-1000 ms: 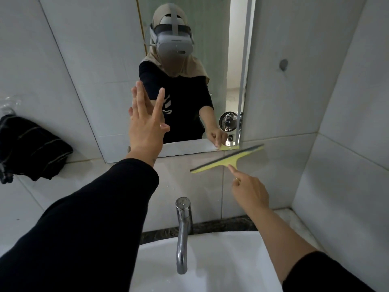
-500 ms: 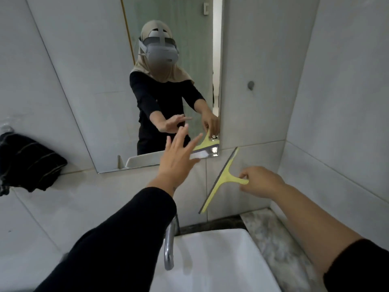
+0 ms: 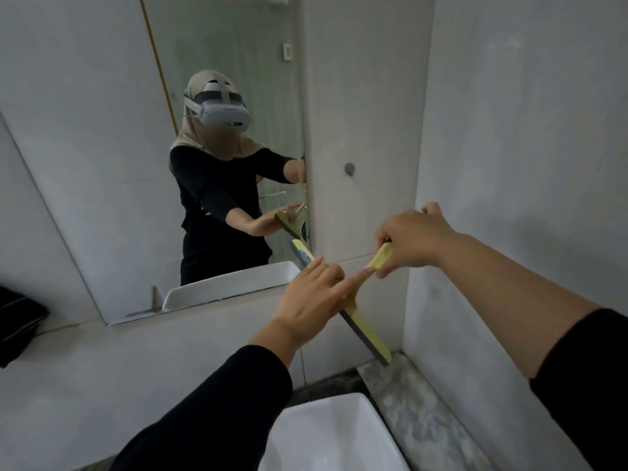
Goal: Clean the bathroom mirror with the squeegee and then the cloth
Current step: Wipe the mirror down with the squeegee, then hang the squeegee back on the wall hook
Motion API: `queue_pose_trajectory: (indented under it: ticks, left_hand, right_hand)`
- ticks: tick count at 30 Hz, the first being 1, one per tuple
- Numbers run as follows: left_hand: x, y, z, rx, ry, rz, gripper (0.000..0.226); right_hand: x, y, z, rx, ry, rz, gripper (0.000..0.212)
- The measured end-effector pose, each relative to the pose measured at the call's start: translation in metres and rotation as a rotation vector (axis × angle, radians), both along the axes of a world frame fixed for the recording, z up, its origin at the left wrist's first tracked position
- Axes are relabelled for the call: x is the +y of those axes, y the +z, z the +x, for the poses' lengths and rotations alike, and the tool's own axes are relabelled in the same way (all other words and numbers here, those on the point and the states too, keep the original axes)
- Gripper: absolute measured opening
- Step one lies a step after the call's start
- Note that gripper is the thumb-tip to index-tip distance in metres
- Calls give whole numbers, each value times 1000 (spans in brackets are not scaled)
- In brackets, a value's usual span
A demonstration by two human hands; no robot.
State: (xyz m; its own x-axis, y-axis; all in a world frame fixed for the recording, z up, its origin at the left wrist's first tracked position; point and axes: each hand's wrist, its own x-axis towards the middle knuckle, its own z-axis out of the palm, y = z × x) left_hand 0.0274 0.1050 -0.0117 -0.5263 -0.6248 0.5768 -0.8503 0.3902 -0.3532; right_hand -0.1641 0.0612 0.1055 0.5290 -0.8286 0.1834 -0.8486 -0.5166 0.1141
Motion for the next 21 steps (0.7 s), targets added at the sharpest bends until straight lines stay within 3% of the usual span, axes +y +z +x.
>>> queue_pose_trajectory:
  ticks: [3, 6, 8, 10, 17, 21]
  left_hand:
    - [-5, -1, -12, 125, 56, -72, 53]
    - [-10, -3, -24, 188, 130, -103, 56]
    - [-15, -2, -32, 228, 178, -120, 54]
    - [-22, -2, -38, 266, 216, -138, 56]
    - [-56, -12, -49, 423, 356, 129, 103]
    - [-84, -13, -51, 545, 378, 275, 95]
  right_hand:
    - [-15, 9, -1, -81, -15, -20, 50]
    - [-32, 13, 8, -528, -69, 80, 74]
    - [-41, 12, 17, -851, -153, 99, 76]
    - [-47, 8, 28, -1023, -215, 120, 71]
    - [-81, 4, 70, -1146, -110, 55, 58]
    - [-105, 0, 86, -1168, 7, 19, 59]
